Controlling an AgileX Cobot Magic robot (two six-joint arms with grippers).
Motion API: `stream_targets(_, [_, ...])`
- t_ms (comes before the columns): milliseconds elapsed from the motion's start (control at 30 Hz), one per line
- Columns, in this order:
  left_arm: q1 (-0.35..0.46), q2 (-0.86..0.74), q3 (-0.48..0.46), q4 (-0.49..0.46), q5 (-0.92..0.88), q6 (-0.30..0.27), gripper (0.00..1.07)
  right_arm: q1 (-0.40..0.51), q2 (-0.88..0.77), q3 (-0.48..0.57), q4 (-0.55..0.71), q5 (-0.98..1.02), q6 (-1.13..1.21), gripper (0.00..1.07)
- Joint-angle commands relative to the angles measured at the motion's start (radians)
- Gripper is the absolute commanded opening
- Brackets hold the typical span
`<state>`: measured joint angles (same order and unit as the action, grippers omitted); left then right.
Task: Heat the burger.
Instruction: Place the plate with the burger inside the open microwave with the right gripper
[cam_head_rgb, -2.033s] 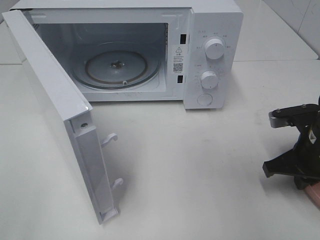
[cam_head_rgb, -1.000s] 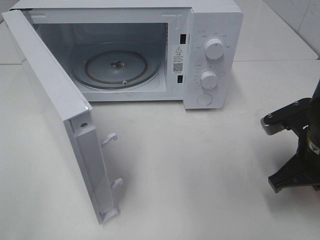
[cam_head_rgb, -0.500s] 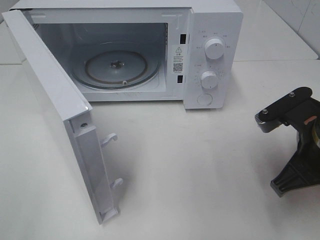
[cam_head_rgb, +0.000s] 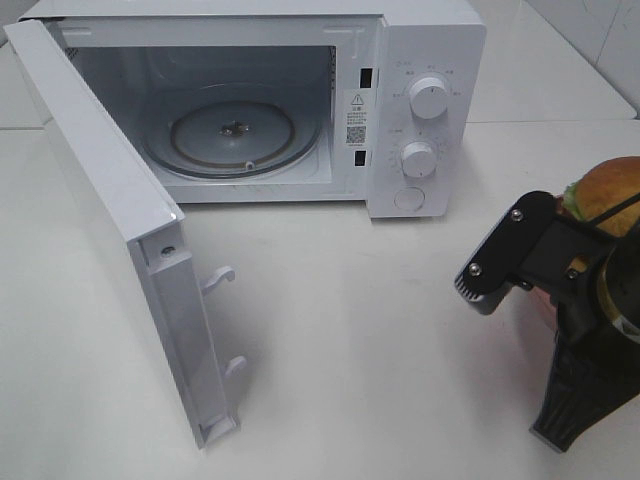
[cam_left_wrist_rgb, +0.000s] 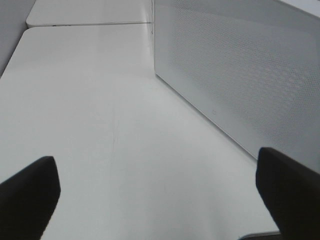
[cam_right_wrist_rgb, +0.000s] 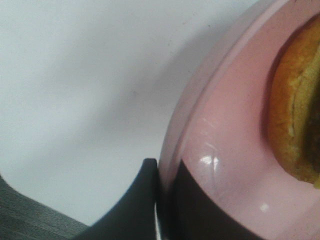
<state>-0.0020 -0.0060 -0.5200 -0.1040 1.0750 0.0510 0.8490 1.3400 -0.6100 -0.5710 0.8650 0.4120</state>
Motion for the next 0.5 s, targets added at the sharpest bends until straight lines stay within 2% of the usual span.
stream_targets(33, [0.001, -0.016, 0.004, -0.006, -0.009, -0.001, 1.0, 0.037, -0.015, 0.004, -0.045, 0.027, -0.044, 0.0])
stream_targets(233, [0.001, -0.016, 0.004, -0.006, -0.009, -0.001, 1.0, 0.132, -0.015, 0.004, -0.046, 0.022, -0.146, 0.0])
stream_targets(500, [0.001, -0.016, 0.004, -0.006, -0.009, -0.001, 1.0, 0.203, -0.015, 0.004, -0.053, -0.001, -0.251, 0.0])
